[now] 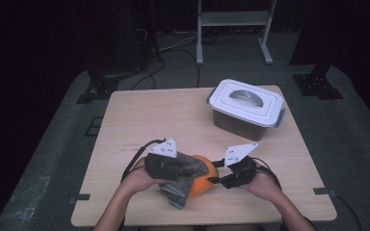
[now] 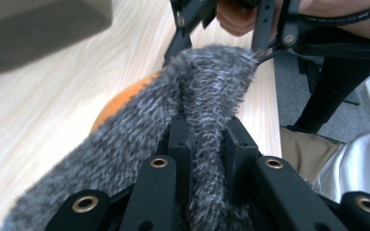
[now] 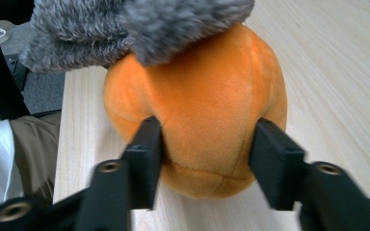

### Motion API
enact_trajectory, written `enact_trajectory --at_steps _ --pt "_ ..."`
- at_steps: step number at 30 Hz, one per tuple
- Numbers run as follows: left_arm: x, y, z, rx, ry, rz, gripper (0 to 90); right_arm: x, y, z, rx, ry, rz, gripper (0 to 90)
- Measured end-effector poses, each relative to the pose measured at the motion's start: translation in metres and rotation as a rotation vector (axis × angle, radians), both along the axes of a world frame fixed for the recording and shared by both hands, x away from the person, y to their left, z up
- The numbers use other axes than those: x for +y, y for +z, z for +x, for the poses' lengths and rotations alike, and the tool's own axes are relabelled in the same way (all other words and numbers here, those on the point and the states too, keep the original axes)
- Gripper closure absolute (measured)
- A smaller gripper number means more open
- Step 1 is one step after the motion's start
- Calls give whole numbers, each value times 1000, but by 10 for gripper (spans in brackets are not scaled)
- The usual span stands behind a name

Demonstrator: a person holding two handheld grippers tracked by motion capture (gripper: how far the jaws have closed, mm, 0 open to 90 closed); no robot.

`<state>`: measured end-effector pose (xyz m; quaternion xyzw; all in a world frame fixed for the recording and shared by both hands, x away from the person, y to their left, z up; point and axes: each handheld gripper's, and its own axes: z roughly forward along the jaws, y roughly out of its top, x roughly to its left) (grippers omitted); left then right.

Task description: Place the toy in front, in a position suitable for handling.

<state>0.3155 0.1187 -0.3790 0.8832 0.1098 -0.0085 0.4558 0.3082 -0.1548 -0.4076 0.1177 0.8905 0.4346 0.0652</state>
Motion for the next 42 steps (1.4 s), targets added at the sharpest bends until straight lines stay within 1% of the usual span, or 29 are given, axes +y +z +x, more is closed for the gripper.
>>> enact_trajectory --at_steps 2,3,5,7,8,10,11,12,14,15,16,18,19,21,22,23,24,26,30,32,34,36,37,38,39,41,42 --pt "6 -5 0 17 8 -11 772 -1 -1 1 17 -4 2 354" --pt "10 -6 0 21 14 -17 772 -1 -2 3 37 -10 8 327" --pt "16 -7 0 22 26 -24 772 -2 -5 6 61 -19 13 282" --pt "21 -7 -1 24 36 -26 771 -2 -9 9 99 -21 13 282" --pt "23 -7 -1 28 39 -30 772 -1 -11 9 106 -17 16 293" --pt "24 -7 -1 30 36 -32 771 4 -13 9 115 -8 30 354" --pt "24 -7 -1 34 38 -41 771 5 -12 8 109 -10 29 408" --pt "23 -5 -2 34 36 -46 771 6 -11 7 90 -8 31 459" --pt "21 1 -3 22 25 -51 772 7 -7 5 58 -8 30 511" --pt "19 4 -3 14 23 -46 771 8 -5 4 43 -4 32 528" --pt "18 7 -3 8 19 -44 770 8 -4 4 31 -1 29 537" --pt "11 14 -4 -2 -6 -59 770 10 -4 2 25 8 29 549" --pt "6 16 -5 -9 -16 -58 770 11 -3 1 20 14 31 552" --pt "-2 19 -6 -26 -30 -31 770 13 -2 -1 2 21 18 558" --pt "-3 18 -6 -27 -30 -27 770 13 -2 -1 -3 21 12 560" --pt "-3 18 -4 -21 -29 -31 770 12 -3 -1 -3 20 9 565" --pt "-2 17 -3 -18 -27 -32 770 10 -4 0 3 19 14 572" --pt "4 14 -1 -16 -6 -28 770 8 -5 1 11 15 19 578" --pt "21 7 4 4 45 -42 770 6 -6 3 14 13 22 580" --pt "26 4 5 15 57 -47 769 6 -5 4 16 11 23 578" --pt "29 1 5 25 65 -55 769 6 -5 4 28 4 25 551" --pt "29 -1 4 28 65 -60 769 7 -6 5 65 1 26 457" --pt "29 -3 3 29 62 -63 770 7 -5 5 77 -4 15 407" --pt "29 -4 2 36 62 -72 770 7 -4 5 80 -8 -2 377" --pt "29 -6 1 40 59 -75 770 7 -3 3 69 -8 -5 356" --pt "27 -10 0 52 50 -90 770 7 -1 0 98 -12 19 301" --pt "26 -10 -1 54 45 -88 770 8 -1 -1 112 -8 25 275"
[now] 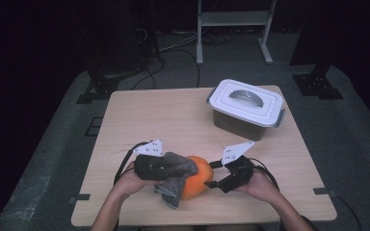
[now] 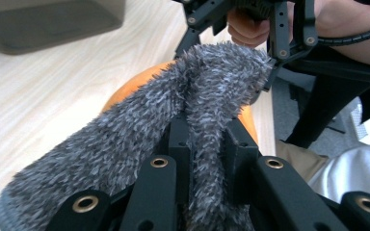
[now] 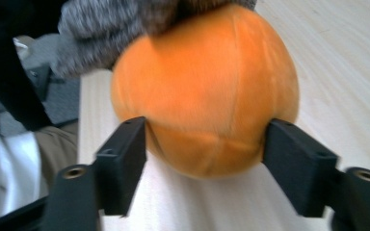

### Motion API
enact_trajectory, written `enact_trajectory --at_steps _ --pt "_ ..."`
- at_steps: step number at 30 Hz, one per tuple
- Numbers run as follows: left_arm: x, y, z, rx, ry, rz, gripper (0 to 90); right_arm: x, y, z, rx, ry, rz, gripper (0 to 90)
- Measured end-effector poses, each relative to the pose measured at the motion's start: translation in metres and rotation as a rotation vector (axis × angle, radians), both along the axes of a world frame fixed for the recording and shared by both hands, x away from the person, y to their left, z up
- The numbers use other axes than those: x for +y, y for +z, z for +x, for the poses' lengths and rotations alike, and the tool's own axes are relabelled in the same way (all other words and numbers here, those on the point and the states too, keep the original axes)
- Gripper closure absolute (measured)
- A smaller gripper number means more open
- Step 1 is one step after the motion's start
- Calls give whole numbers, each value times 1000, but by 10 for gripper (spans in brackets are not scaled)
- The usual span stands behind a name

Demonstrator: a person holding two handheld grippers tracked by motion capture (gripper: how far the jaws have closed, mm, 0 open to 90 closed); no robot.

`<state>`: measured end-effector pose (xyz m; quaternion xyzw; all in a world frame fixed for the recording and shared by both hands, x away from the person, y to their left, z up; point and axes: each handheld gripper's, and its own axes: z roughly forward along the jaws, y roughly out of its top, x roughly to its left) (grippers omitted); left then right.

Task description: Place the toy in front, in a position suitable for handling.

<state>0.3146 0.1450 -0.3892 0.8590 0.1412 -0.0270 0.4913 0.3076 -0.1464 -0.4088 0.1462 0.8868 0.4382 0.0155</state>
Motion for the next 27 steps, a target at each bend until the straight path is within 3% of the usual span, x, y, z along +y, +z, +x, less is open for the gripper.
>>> enact_trajectory --at_steps 5,8,12,17,19,22,27 --pt "-13 -5 -6 27 -53 1 770 7 -5 1 31 -11 -3 222" --pt "-19 -5 -8 20 -65 10 770 8 -9 1 10 -9 -21 293" --pt "-17 2 -6 -6 -48 7 770 3 -9 -1 -37 1 -15 421" --pt "-4 2 -2 -27 5 39 770 -2 -10 1 -44 7 -20 449" --pt "4 -4 -1 -16 30 58 769 -6 -12 2 -35 4 -19 449" --pt "11 -14 -1 12 46 48 769 -9 -14 3 -16 -2 -20 433" --pt "13 -18 -1 19 48 40 769 -9 -10 4 -15 -6 -30 290"
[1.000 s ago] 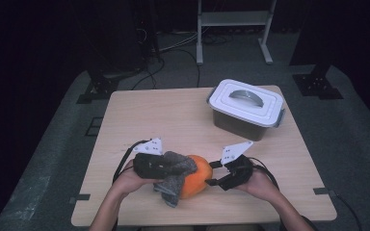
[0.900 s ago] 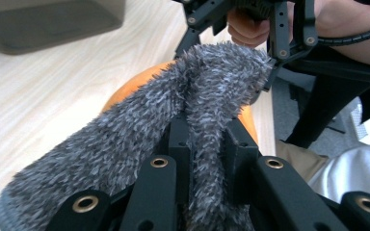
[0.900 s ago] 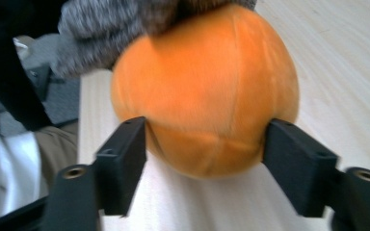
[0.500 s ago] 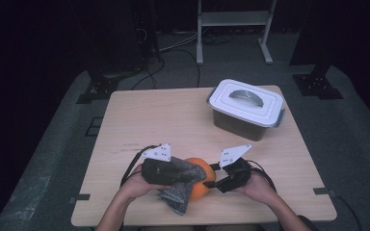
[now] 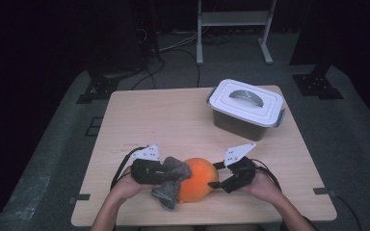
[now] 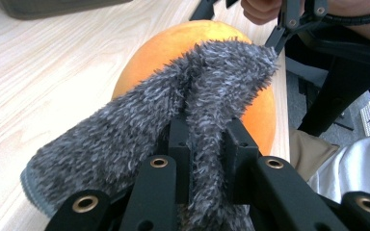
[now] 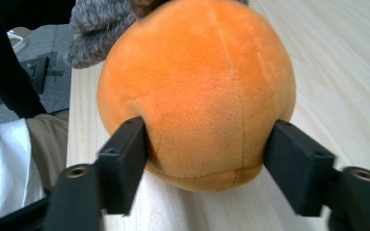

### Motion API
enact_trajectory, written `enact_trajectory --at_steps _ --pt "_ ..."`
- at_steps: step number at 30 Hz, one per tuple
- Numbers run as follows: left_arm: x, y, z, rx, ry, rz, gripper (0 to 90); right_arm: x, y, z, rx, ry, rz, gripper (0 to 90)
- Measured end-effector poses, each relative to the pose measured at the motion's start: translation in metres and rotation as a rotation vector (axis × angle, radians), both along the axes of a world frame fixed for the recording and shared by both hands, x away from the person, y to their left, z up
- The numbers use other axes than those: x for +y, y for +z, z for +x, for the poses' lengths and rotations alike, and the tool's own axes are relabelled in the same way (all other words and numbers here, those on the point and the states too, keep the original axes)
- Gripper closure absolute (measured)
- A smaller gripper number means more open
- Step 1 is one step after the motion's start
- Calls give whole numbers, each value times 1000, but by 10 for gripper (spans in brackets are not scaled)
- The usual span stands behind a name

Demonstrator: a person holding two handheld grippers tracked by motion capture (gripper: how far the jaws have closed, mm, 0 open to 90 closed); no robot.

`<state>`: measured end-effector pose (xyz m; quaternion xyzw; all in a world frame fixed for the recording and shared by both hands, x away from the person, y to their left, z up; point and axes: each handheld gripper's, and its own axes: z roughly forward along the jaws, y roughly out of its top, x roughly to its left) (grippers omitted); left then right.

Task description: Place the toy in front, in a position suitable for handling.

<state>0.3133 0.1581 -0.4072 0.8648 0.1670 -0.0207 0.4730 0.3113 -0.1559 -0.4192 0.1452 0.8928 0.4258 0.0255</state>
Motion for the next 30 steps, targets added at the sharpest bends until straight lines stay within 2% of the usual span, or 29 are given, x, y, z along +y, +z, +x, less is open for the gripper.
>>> enact_trajectory --at_steps 6,10,14,19,24,27,30 --pt "-13 4 1 -16 -36 14 769 2 5 2 -26 -1 23 230" --pt "-21 5 3 -21 -54 15 769 3 8 5 -34 12 42 232" --pt "-21 6 3 -22 -54 24 769 1 2 6 -18 24 34 377" --pt "-10 -1 1 -19 -25 54 768 -10 -2 6 -5 3 11 428" --pt "-1 -10 2 9 2 32 768 -15 -6 6 17 -11 26 426" --pt "-2 -7 2 1 -1 27 768 -13 -6 7 24 -18 32 425" --pt "-8 1 2 -5 -31 -19 768 -13 -7 8 33 -27 41 428"
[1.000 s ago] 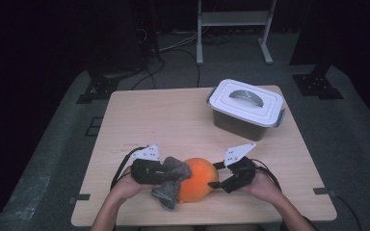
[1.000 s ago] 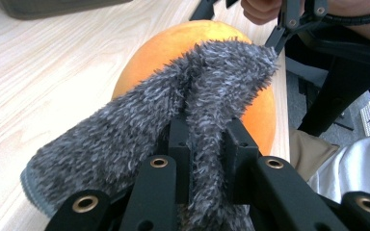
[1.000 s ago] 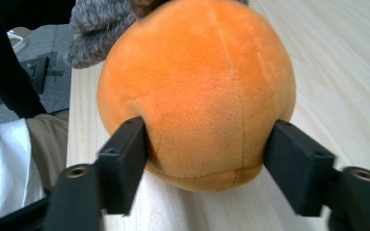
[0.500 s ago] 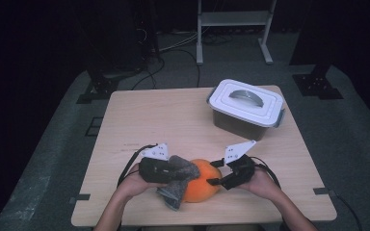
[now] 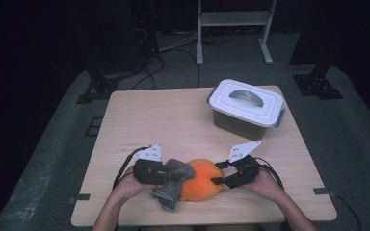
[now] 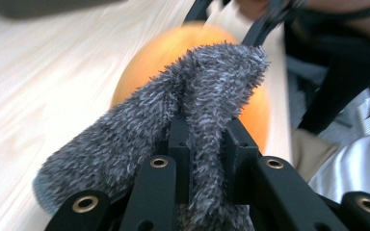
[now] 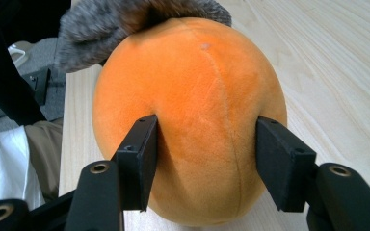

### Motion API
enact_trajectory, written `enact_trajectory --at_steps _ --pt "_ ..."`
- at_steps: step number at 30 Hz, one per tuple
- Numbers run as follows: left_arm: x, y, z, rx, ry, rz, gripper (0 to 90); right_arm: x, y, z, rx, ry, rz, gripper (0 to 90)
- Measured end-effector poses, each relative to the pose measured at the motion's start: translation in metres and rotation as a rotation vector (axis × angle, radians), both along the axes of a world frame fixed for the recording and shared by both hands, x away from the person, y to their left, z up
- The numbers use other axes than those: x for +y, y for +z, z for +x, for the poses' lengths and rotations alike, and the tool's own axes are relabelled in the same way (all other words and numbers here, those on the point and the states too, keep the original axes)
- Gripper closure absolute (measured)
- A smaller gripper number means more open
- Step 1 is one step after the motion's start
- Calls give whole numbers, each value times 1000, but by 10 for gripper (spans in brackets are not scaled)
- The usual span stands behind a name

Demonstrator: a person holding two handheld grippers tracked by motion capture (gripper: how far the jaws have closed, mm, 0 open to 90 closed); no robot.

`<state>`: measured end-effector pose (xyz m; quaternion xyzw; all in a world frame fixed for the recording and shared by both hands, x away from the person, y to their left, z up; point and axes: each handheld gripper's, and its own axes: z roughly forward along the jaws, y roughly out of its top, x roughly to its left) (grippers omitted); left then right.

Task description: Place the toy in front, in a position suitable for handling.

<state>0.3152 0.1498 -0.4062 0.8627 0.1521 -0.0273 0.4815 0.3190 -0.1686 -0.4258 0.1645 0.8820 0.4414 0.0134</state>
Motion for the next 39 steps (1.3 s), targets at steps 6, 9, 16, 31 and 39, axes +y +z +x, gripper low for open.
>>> enact_trajectory --at_steps 6,9,16,31,39 --pt "-19 8 -5 -33 -61 22 768 -4 -2 2 14 -3 -1 430" --pt "-14 0 -4 -20 -41 43 768 -9 -5 4 29 -9 3 434" --pt "9 -16 -1 19 25 71 767 -10 -5 6 38 -12 7 436" --pt "-14 2 4 -17 14 12 767 -1 -3 -9 6 15 -17 444" --pt "-8 -7 -1 2 -14 31 768 -3 8 -8 -38 31 -17 298"
